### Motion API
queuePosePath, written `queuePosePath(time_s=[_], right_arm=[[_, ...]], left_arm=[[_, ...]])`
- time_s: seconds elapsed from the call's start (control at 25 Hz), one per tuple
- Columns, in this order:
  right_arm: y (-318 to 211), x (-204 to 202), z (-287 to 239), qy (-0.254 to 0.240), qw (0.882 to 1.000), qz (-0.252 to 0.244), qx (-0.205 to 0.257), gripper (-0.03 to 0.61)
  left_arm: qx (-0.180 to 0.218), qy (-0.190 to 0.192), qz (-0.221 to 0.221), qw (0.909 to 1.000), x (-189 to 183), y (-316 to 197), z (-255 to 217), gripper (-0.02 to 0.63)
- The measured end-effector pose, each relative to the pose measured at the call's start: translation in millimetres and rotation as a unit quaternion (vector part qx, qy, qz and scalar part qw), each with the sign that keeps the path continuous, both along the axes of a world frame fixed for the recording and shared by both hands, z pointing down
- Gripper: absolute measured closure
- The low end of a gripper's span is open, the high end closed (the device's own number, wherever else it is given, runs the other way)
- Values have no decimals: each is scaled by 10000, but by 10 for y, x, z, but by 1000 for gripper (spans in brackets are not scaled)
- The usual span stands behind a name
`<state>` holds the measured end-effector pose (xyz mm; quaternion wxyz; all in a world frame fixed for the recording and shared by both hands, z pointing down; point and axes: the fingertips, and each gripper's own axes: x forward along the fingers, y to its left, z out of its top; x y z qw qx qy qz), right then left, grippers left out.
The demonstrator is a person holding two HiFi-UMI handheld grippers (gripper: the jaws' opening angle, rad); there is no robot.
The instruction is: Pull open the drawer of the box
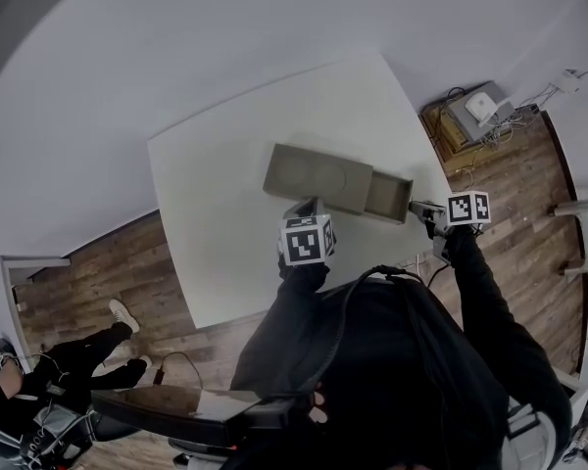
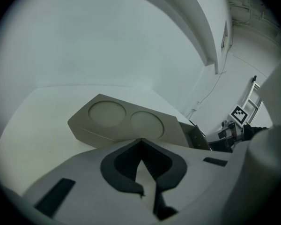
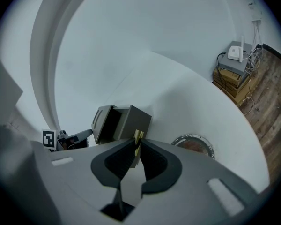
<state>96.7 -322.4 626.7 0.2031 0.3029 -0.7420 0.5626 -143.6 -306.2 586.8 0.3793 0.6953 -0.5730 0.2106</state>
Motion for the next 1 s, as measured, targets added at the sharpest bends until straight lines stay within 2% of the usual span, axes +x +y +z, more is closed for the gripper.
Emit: queuePosePath(time_s=[0.16, 0.32, 0.4, 0.52, 0.6, 0.76, 1.0], right_arm=[[26, 7, -5, 137, 9996, -238, 20, 532], [81, 106, -62, 312, 9985, -421, 133, 526], [28, 155, -207, 479, 9967, -461, 470, 526], [-194, 48, -584, 583, 9896, -509, 1209, 528], [-357, -126, -851, 695, 9805, -598, 1735, 532], [-641, -587, -1371, 868, 9540, -629, 2801, 577], [-775, -1241, -2063, 505, 9183, -110, 3926, 577]], left_arm=[[-73, 167, -123, 9998, -19, -13, -3, 618], [-95, 139, -100, 9998, -8, 15, -56, 618], [32, 195, -126, 9997, 3, 20, -150, 618], [270, 326, -267, 9987, -16, -28, -336, 618], [463, 347, -349, 9977, -47, -79, -478, 618], [902, 300, -501, 9942, -144, -201, -810, 618], [1531, 256, -740, 9851, -348, -305, -1313, 619]])
